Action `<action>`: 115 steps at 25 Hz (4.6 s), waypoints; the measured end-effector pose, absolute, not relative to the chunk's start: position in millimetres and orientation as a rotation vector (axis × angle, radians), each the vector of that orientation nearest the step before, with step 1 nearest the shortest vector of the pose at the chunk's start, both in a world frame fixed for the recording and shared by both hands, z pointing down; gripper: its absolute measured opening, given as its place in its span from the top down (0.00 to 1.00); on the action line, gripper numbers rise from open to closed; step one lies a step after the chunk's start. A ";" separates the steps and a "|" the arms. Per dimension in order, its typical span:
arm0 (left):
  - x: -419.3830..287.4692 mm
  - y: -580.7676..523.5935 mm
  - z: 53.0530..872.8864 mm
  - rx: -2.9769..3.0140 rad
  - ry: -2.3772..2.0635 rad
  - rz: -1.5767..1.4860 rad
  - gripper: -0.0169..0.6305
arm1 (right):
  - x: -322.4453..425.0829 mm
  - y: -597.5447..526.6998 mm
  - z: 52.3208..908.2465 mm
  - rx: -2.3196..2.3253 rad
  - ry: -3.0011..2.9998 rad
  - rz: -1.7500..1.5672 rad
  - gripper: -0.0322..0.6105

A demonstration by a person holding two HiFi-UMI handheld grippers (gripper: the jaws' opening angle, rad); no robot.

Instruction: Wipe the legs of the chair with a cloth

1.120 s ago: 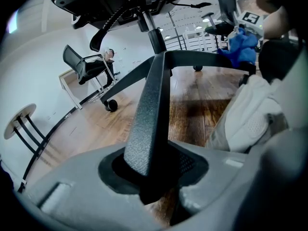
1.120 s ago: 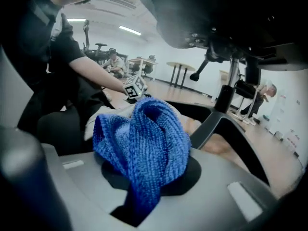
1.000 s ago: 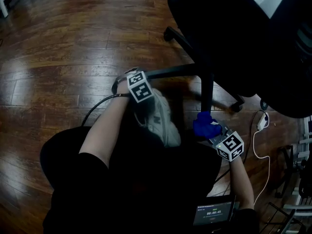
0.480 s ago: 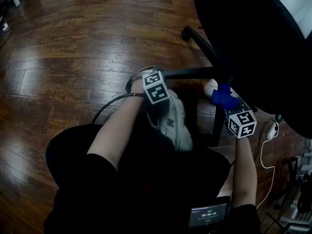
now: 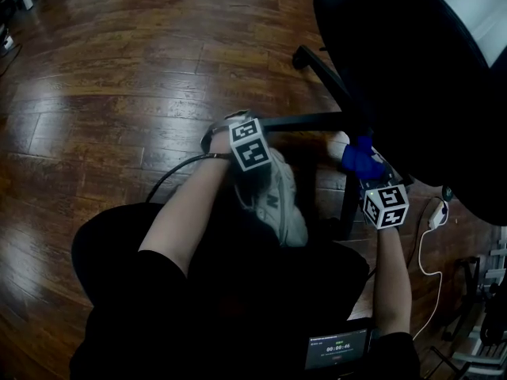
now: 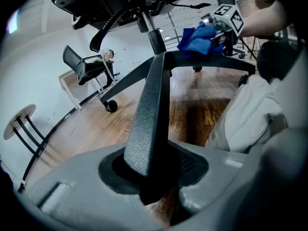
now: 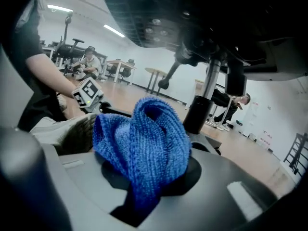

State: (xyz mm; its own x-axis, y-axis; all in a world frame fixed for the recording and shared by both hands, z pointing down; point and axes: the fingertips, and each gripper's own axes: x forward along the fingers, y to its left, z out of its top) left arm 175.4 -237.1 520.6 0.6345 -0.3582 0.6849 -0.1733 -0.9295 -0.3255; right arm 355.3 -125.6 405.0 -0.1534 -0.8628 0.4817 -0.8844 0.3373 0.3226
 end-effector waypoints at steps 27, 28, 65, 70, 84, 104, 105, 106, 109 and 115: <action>175.7 -239.8 517.9 -2.647 0.445 -1.164 0.74 | 365.4 -182.7 394.2 1.531 -1.913 0.033 0.83; 175.5 -239.5 517.9 -2.646 0.444 -1.164 0.74 | 364.9 -179.7 394.4 1.541 -1.917 0.032 0.83; 176.2 -240.5 517.6 -2.654 0.463 -1.155 0.74 | 360.1 -186.0 401.8 1.440 -1.828 -0.029 0.83; 177.3 -237.8 517.4 -2.674 0.471 -1.156 0.74 | 351.6 -151.5 411.2 1.437 -1.821 -0.016 0.83; 173.1 -235.7 518.6 -2.679 0.450 -1.221 0.74 | 287.0 25.7 490.0 0.707 -1.600 0.124 0.83; 144.0 -205.6 509.3 -2.777 0.270 -1.237 0.77 | 330.7 -170.9 451.2 0.882 -1.290 -0.157 0.83; 144.6 -205.5 509.6 -2.781 0.276 -1.228 0.77 | 328.8 -159.9 453.8 0.875 -1.298 -0.152 0.83; 145.5 -205.3 509.9 -2.782 0.286 -1.220 0.77 | 326.6 -146.0 457.4 0.861 -1.301 -0.147 0.83; 145.6 -204.9 512.6 -2.745 0.318 -1.227 0.77 | 315.9 -91.3 472.7 0.790 -1.308 -0.113 0.83; 145.4 -209.4 516.7 -2.643 0.375 -1.290 0.78 | 298.0 8.1 500.6 0.614 -1.310 0.061 0.83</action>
State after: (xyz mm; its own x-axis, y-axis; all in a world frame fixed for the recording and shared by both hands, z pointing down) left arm 145.4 -209.4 516.7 0.5926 -0.3005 0.7474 -0.1472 -0.9526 -0.2662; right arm 298.0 8.1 500.6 0.2806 -0.2946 0.9135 -0.3788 0.8405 0.3874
